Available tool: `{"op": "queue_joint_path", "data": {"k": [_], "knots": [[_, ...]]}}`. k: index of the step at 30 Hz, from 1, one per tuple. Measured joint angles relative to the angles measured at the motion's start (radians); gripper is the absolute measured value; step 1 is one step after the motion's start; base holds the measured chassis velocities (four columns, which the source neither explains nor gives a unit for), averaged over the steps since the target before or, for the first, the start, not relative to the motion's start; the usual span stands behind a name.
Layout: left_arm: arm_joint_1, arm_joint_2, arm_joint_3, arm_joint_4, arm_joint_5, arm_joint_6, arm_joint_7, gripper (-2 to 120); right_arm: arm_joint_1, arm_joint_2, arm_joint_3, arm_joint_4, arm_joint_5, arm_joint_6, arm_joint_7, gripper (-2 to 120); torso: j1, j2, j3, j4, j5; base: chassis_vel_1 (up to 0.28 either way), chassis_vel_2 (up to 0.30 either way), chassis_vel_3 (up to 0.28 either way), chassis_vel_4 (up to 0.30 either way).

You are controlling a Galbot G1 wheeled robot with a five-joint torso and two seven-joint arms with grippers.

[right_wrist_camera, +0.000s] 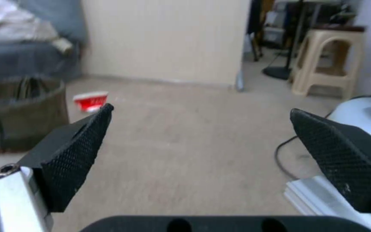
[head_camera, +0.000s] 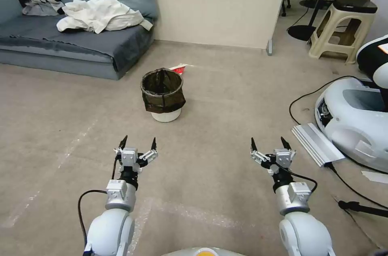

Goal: Pick up the trash can from the floor.

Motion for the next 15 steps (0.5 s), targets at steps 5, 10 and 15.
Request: {"op": "queue_joint_path", "data": {"k": [5,10,15], "knots": [[0.045,0.036,-0.001,-0.145,-0.011,0.034,-0.037,100,-0.111,0.038,0.02,0.153,0.009,0.024,0.041,100,0.0,0.0,0.0,0.0,-0.0002,0.0,0.0,0.0,0.0],[0.108,0.074,0.0,-0.216,-0.015,0.049,-0.111,100,-0.151,0.047,0.025,0.169,0.015,0.028,0.048,100,0.0,0.0,0.0,0.0005,-0.0008,0.0,0.0,0.0,0.0],[0.117,0.078,-0.004,-0.207,-0.017,0.049,-0.118,100,-0.151,0.047,0.024,0.162,0.015,0.028,0.042,100,0.0,0.0,0.0,0.0,-0.0001,0.0,0.0,0.0,0.0]]}}
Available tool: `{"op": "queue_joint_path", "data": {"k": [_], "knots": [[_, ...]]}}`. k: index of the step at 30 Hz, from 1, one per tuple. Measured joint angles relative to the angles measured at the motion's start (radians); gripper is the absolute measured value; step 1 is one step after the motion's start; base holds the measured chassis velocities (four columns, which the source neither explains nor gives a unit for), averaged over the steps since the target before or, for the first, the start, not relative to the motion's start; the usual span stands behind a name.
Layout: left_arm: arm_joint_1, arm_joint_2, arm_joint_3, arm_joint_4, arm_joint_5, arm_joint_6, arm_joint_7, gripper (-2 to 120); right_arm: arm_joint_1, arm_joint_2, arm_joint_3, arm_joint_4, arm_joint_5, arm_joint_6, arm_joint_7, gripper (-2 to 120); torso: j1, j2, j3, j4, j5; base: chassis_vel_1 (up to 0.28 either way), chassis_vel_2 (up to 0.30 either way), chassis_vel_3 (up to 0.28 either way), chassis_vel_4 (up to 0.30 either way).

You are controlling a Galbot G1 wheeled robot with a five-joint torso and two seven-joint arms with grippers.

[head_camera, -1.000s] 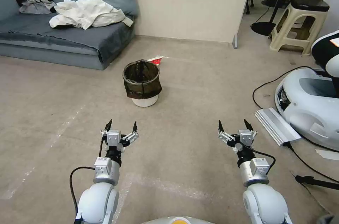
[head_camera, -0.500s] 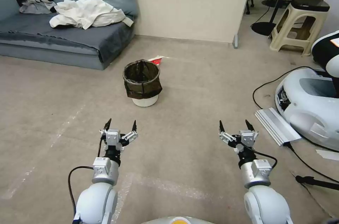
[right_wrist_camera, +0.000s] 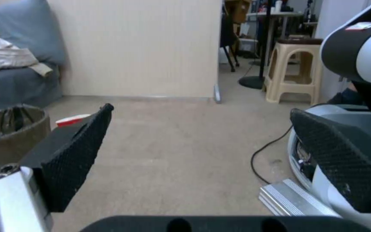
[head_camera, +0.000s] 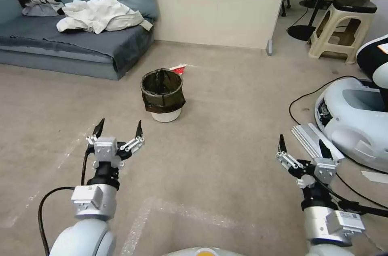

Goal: Pick up the trash can from the floor.

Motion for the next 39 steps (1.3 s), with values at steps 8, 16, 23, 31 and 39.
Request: {"op": "queue_joint_path", "data": {"k": [8,16,23,31,39], "knots": [[0.018,0.0,-0.005,0.063,0.0,-0.088,0.003,100,0.007,-0.001,-0.002,-0.019,0.001,0.011,-0.013,100,0.0,0.0,0.0,0.0001,0.0001,0.0,0.0,0.0,0.0],[0.024,-0.001,-0.011,0.058,0.004,-0.09,0.034,100,0.009,-0.001,-0.004,-0.019,0.002,0.014,-0.013,100,0.0,0.0,0.0,0.0001,0.0001,0.0,0.0,0.0,0.0],[0.024,-0.003,-0.01,0.058,0.009,-0.09,0.035,100,0.009,-0.001,-0.001,-0.018,0.002,0.014,-0.011,100,0.0,0.0,0.0,0.0001,0.0001,0.0,0.0,0.0,0.0],[0.024,-0.003,-0.01,0.058,0.01,-0.091,0.036,100,0.009,-0.002,-0.001,-0.017,0.002,0.017,-0.007,100,0.0,0.0,0.0,0.0002,0.0001,0.043,0.049,0.057,0.046],[0.022,-0.003,-0.007,0.066,0.011,-0.121,0.036,100,0.005,-0.002,-0.001,-0.013,0.001,0.02,-0.004,100,0.0,0.0,0.0,0.0004,0.0001,0.057,0.048,0.058,0.058]]}}
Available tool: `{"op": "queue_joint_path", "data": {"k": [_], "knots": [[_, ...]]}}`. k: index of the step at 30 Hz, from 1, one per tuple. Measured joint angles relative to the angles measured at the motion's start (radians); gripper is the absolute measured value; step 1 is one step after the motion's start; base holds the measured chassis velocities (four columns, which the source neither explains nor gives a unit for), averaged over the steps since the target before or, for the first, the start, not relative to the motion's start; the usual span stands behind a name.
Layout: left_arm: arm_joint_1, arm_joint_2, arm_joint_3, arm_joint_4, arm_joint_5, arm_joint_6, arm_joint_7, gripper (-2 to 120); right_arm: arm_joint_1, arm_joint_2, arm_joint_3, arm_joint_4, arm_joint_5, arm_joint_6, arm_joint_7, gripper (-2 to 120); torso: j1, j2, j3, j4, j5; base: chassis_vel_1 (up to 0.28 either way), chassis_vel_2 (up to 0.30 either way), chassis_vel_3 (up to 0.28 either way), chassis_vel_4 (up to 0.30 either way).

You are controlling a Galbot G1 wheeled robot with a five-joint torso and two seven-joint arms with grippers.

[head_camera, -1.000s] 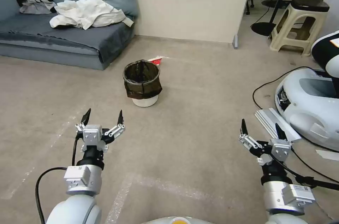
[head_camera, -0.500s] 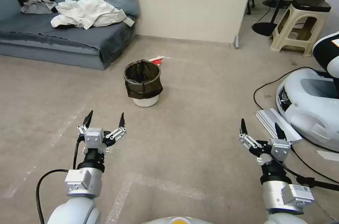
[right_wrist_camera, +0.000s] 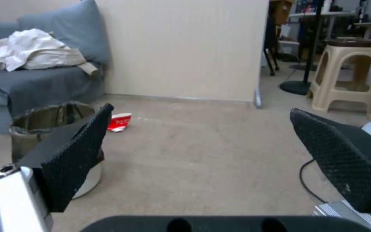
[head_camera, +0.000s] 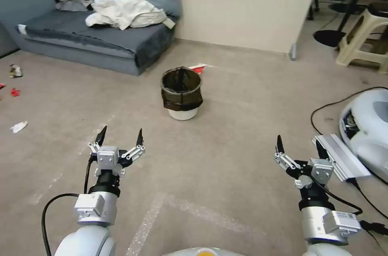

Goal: Pick up the trash can from the floor.

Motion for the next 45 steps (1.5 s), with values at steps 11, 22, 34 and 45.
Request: {"op": "queue_joint_path", "data": {"k": [11,22,34,45], "knots": [[-0.001,0.002,-0.004,0.0,-0.003,-0.002,0.0,100,-0.002,0.0,-0.002,-0.002,-0.001,0.002,-0.002,100,0.0,0.0,0.0,-0.0003,0.0,-0.016,0.014,0.016,-0.012],[-0.002,0.003,-0.005,0.001,-0.006,-0.003,-0.004,100,-0.002,0.0,-0.004,-0.004,-0.003,0.006,-0.003,100,0.0,0.0,0.0,-0.0001,0.0,-0.161,0.153,0.161,-0.147],[-0.003,0.004,-0.007,0.003,-0.009,-0.003,-0.007,100,-0.002,0.0,-0.007,-0.009,-0.007,0.008,-0.003,100,0.0,0.0,0.0,-0.0002,0.0,-0.16,0.163,0.166,-0.156],[-0.006,0.003,-0.007,0.01,-0.026,-0.001,-0.015,100,0.002,0.0,-0.008,-0.014,-0.007,0.007,-0.003,100,0.0,0.0,0.0,-0.0002,0.0002,-0.14,0.138,0.139,-0.138]]}}
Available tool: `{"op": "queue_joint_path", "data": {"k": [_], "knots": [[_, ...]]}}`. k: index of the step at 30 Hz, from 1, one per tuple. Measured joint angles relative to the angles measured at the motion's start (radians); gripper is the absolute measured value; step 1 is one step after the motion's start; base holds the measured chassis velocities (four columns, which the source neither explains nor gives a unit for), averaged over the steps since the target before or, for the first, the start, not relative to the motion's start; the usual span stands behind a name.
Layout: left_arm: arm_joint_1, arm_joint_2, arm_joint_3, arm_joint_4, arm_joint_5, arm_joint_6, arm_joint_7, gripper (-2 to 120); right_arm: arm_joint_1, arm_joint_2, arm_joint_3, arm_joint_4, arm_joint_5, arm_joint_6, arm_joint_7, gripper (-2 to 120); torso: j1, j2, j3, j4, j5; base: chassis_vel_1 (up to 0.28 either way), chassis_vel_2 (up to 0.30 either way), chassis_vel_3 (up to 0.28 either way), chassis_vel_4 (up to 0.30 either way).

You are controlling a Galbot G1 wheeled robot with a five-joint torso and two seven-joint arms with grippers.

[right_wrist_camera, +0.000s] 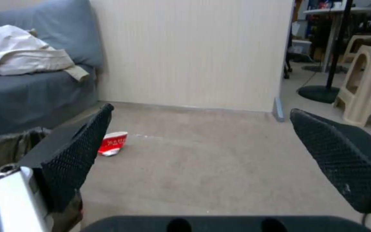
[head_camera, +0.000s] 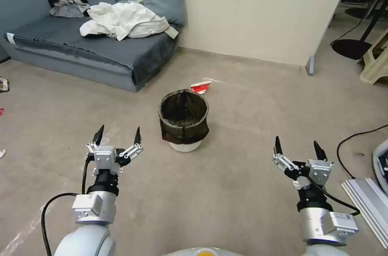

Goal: Pick up the trash can from the floor.

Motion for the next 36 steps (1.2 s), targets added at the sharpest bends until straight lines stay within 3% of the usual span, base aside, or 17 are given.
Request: {"op": "queue_joint_path", "data": {"k": [19,27,31,36], "knots": [[-0.024,0.0,0.001,0.028,-0.001,0.016,0.008,100,0.007,0.0,-0.005,-0.01,-0.001,-0.001,0.003,100,0.0,0.0,0.0,-0.0001,-0.0001,-0.137,0.138,0.133,-0.14],[-0.133,0.014,0.002,0.089,-0.044,0.128,0.026,100,0.02,0.0,-0.003,-0.021,0.005,0.002,0.011,100,0.0,0.0,0.0,-0.0001,-0.0001,-0.036,0.033,0.029,-0.035],[-0.256,0.05,0.031,0.172,-0.125,0.253,0.03,100,0.043,0.0,-0.006,-0.053,0.027,0.003,0.022,100,0.0,0.0,0.0,-0.0002,0.0,0.0,0.0,0.0,0.0],[-0.329,0.061,0.067,0.221,-0.166,0.314,0.029,100,0.061,-0.001,-0.003,-0.075,0.036,-0.001,0.023,100,0.0,0.0,0.0,0.0,-0.0001,0.0,0.0,0.0,0.0]]}}
